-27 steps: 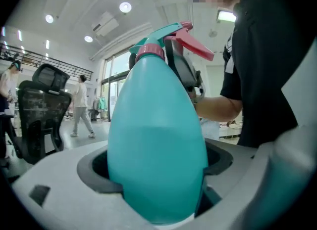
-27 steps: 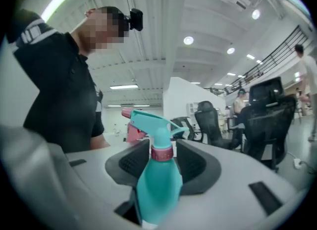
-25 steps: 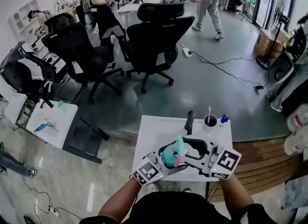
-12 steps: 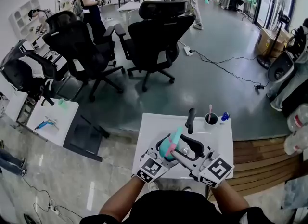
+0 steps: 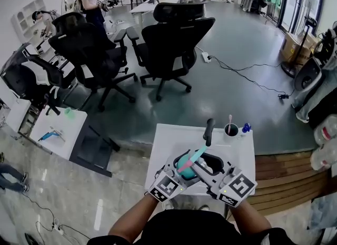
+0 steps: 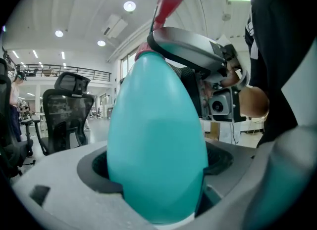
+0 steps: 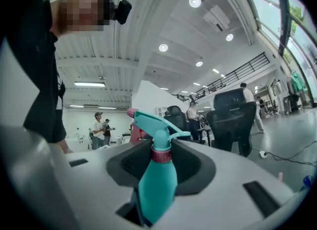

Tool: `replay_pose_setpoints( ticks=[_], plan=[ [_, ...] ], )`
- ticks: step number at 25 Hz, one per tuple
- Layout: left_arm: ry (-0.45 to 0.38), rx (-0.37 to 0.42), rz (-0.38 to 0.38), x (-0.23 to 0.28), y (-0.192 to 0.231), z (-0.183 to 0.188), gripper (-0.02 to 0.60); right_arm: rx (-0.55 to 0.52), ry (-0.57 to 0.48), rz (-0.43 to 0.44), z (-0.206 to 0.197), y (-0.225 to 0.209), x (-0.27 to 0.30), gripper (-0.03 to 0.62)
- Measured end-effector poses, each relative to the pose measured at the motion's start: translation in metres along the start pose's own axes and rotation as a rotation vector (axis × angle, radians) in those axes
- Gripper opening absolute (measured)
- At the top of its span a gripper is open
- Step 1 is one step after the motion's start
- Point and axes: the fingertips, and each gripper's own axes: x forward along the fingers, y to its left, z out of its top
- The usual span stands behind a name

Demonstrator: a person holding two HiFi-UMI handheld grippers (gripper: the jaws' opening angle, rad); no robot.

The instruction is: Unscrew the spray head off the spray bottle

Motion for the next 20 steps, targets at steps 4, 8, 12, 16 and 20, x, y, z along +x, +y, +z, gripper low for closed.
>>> replay_pose_setpoints(
  ticks=[4, 8, 12, 16, 20],
  plan=[
    [-0.063, 0.043, -0.140, -0.011, -0.023, 0.010, 0.460, -0.073, 0.011, 0.200, 0.007, 0.026, -0.008, 0.133],
    [-0.077, 0.091, -0.242, -0.019, -0.043, 0.014, 0.460, -0.107, 0.048, 0.359, 0.009, 0.046, -0.020, 0.133],
    [-0.090, 0.091, -0.317, -0.022, -0.060, 0.016, 0.460, -0.110, 0.032, 0.422, 0.010, 0.054, -0.030, 0.133],
    [-0.086, 0.104, -0.330, -0.024, -0.065, 0.015, 0.460, -0.090, 0.004, 0.444, 0.012, 0.057, -0.036, 0.134],
    [-0.043, 0.114, -0.299, -0.023, -0.062, 0.002, 0.460, -0.092, -0.036, 0.408, 0.022, 0.051, -0.039, 0.134]
  ],
)
